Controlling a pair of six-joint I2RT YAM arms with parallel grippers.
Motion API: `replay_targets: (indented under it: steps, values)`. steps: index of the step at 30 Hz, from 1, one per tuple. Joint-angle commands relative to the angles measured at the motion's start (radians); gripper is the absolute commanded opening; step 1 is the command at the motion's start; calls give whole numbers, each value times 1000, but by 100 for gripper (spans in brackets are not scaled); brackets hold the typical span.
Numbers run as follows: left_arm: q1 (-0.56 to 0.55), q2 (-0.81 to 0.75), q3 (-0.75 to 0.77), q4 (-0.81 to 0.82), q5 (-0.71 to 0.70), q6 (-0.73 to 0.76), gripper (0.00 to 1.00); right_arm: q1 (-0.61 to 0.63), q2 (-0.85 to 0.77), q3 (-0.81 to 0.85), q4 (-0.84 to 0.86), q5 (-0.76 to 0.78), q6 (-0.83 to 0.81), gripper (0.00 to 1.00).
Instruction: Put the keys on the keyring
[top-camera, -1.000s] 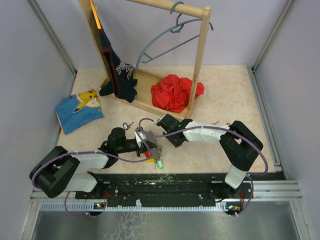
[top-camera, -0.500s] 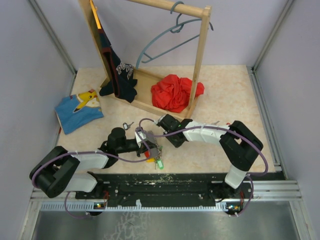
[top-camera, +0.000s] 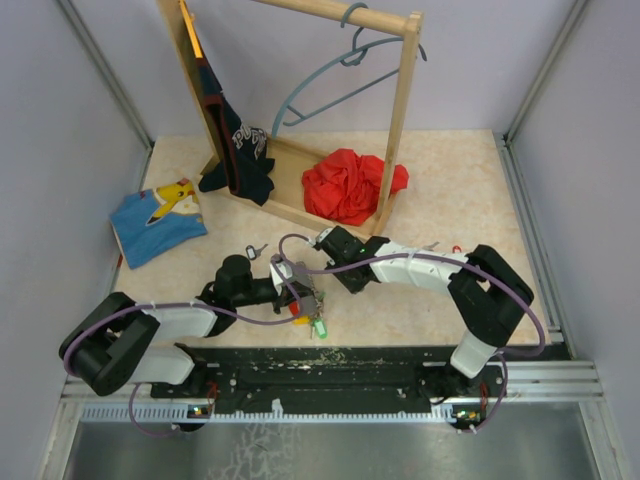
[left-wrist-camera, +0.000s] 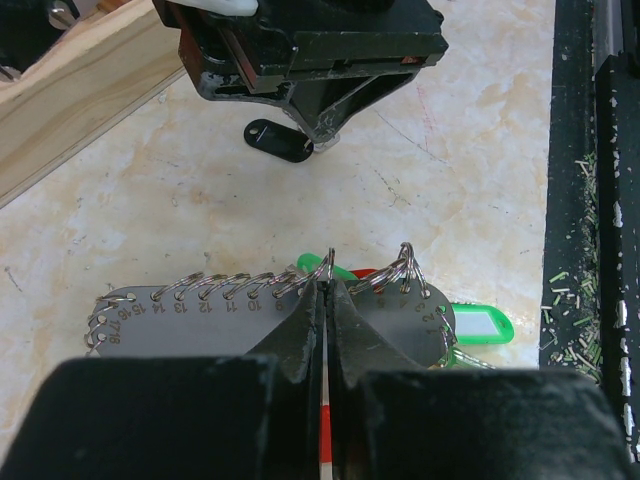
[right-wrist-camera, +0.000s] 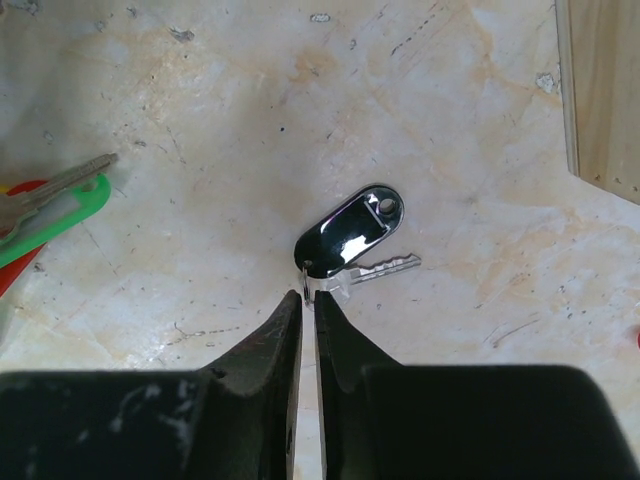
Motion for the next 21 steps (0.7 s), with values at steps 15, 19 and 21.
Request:
replay_targets:
  steps: [15, 19, 21]
  values:
    - [3, -13, 9, 25, 11, 7, 0, 3, 42, 49, 37, 2, 4, 10]
    - [3, -15, 9, 25, 10, 8, 0, 3, 28, 48, 35, 3, 5, 6]
    - [3, -15, 9, 25, 10, 7, 0, 3, 17, 48, 34, 6, 3, 0]
